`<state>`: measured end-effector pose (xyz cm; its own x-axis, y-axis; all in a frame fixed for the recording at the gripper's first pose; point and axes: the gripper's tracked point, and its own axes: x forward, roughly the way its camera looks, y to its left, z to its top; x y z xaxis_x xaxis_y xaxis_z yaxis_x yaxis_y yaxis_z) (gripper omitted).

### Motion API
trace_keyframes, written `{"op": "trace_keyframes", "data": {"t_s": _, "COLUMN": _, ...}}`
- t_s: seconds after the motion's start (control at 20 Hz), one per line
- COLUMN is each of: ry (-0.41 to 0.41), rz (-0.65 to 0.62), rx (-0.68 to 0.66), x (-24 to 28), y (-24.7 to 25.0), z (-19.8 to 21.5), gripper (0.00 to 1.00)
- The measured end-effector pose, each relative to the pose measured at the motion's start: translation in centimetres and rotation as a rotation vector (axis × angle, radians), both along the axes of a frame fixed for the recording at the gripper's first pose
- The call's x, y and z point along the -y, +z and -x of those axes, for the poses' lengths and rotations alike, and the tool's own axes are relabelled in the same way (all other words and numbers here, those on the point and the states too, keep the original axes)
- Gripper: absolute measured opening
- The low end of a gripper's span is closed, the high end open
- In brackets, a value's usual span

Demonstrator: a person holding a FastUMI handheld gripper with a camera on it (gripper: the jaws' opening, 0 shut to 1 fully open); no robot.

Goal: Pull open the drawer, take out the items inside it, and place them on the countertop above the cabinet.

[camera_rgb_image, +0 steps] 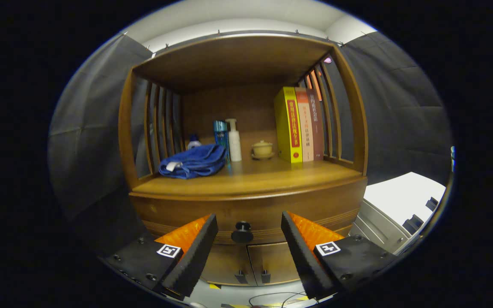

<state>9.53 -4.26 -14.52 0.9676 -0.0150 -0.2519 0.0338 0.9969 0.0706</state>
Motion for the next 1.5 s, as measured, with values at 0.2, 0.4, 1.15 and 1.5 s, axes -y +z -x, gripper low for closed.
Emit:
{"op": "trace_keyframes", "data": {"t_s": 0.2, "ry": 0.031, "rz": 0.027, "rx": -0.057, "x": -1.0, "y": -2.8, "z": -2.0, "gripper": 0.96}}
{"op": "trace_keyframes", "data": {"t_s": 0.4, "ry": 0.042, "rz": 0.047, "rx": -0.109, "x": -2.1, "y": -5.7, "z": -3.9, "gripper": 0.94}}
{"op": "trace_keyframes", "data": {"t_s": 1.15, "ry": 0.015, "rz": -0.003, "rx": -0.134, "x": -2.4, "y": -7.5, "z": -5.3, "gripper": 0.49}}
{"op": "trace_keyframes", "data": {"t_s": 1.5, "ry": -0.014, "rz": -0.012, "rx": -0.146, "x": -2.3, "y": -7.4, "z": -4.4, "gripper": 0.44}}
